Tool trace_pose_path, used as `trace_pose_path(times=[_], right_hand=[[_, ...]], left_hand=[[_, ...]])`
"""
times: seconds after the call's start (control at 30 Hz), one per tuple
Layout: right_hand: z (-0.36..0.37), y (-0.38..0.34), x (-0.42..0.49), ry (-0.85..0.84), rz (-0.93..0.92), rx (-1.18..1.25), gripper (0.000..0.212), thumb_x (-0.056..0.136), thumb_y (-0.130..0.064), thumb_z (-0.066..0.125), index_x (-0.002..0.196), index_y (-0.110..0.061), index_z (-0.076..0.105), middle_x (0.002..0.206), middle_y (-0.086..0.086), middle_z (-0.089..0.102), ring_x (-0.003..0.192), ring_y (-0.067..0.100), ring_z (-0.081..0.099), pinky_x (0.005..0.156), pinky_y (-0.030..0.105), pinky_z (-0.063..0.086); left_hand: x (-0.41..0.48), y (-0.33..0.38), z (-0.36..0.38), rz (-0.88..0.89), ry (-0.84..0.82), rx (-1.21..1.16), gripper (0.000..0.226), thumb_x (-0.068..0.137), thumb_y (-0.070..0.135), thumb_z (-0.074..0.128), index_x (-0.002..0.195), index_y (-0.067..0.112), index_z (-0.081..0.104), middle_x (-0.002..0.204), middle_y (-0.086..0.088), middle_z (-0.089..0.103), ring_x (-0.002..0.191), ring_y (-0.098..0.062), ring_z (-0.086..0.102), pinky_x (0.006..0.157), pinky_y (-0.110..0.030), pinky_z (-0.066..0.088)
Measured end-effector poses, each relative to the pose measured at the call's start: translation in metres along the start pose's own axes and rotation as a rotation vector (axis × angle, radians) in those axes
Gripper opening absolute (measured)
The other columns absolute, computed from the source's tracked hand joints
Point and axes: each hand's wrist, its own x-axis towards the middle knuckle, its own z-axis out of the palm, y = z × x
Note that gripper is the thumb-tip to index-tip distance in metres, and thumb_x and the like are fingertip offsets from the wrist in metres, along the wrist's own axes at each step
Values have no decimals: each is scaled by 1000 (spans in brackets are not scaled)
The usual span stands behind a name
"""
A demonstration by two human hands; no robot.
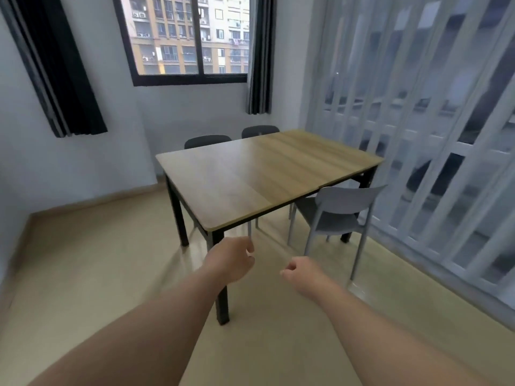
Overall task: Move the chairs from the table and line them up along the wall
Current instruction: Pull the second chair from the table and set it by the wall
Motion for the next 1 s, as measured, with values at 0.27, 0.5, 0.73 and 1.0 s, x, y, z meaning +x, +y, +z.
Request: trace_pose_path(times=[0.27,0.5,0.73,1.0], right_hand=[[-100,77,55,102,158,45,15,96,-24,47,96,-13,56,93,6,52,85,22,47,72,26,36],[-185,120,164,174,227,69,13,94,-23,45,87,-13,51,92,5,53,82,21,48,73,28,37],[-256,161,272,201,279,99,12,92,-19,42,87,-14,52,90,6,53,79,22,46,70,28,37],[-304,224,405,149,233,-11,23,95,-19,40,107,-12,58,102,5,58,88,22,53,74,31,45]], left_hand=[[105,113,48,187,-113,69,33,94,24,50,126,21,57,125,-3,64,111,-23,62,95,-35,53],[253,194,76,266,-134,41,27,92,18,46,114,13,61,112,-7,68,94,-25,62,74,-28,48],[379,260,106,292,-129,69,9,91,16,45,84,17,50,80,-2,54,73,-23,50,62,-27,38],[485,309,155,252,-127,186,33,94,16,41,125,20,51,121,-6,61,106,-27,60,80,-36,49]])
